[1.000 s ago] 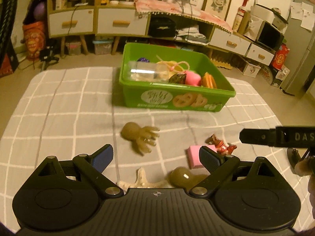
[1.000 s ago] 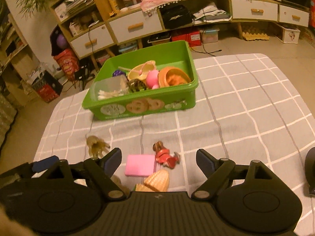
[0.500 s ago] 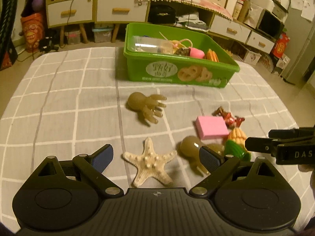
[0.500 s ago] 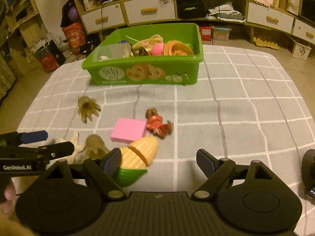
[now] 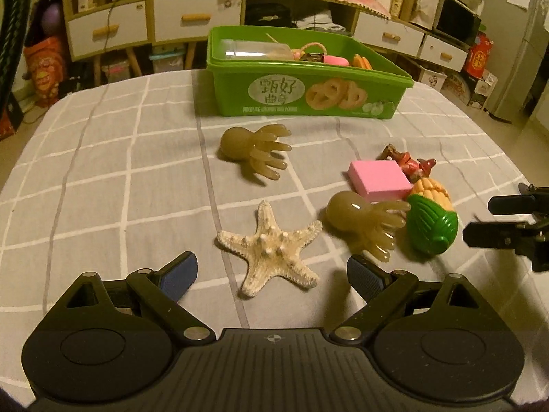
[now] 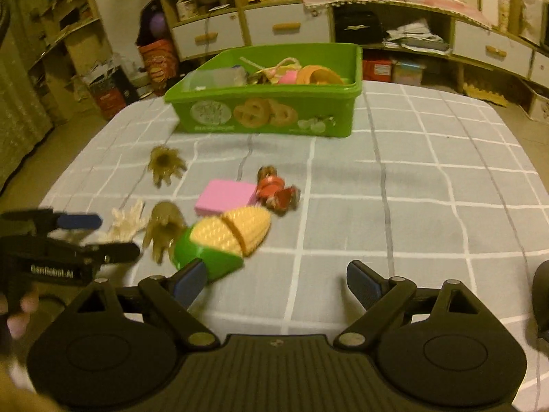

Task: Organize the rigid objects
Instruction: 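Reach the right tool to the green toy corn while the left tool reaches the white starfish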

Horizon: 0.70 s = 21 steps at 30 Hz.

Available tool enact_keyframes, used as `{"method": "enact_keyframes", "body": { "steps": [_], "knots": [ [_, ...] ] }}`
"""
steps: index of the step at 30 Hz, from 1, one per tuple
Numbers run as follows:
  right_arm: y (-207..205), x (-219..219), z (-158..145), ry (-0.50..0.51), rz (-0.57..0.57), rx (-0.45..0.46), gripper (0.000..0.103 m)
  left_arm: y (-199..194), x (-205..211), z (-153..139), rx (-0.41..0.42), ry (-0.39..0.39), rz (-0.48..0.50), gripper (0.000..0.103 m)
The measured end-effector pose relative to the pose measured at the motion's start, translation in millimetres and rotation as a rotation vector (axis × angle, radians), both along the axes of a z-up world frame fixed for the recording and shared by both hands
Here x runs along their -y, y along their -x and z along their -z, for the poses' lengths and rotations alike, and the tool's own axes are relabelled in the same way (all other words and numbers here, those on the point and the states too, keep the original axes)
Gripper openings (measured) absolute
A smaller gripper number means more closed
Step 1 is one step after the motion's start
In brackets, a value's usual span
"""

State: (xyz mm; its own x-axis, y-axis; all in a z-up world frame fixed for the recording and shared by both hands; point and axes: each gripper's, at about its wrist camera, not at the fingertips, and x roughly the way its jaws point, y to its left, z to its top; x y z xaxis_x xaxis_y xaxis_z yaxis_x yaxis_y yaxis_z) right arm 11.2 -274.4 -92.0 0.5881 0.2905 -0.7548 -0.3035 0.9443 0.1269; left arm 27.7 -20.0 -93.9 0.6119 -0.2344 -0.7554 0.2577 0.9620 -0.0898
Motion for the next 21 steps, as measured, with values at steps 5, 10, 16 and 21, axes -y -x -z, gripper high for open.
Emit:
{"method": "enact_keyframes", "body": {
  "steps": [5,10,16,21],
  "knots": [
    [9.4,-2.1,11.0,0.002,-0.065,0.007,0.078,6.2,3.6,3.8,0.047,-0.017,0.048,0.098],
    [9.3,-4.6,12.3,-0.034,-0.075,0.022,0.078,9.1,9.6,5.2,0.063,-0.016,0.098,0.099],
    [4.7,-18.7,15.8,-0.063,-0.123,0.024,0.078,5.9,7.4,6.8,0.075,-0.035,0.103,0.095],
    [0.2,-34.6,20.7,-0.037,-0.141,0.046,0.078,5.7,4.9,5.9,0.087,-0.046,0.098,0.090]
  ]
}}
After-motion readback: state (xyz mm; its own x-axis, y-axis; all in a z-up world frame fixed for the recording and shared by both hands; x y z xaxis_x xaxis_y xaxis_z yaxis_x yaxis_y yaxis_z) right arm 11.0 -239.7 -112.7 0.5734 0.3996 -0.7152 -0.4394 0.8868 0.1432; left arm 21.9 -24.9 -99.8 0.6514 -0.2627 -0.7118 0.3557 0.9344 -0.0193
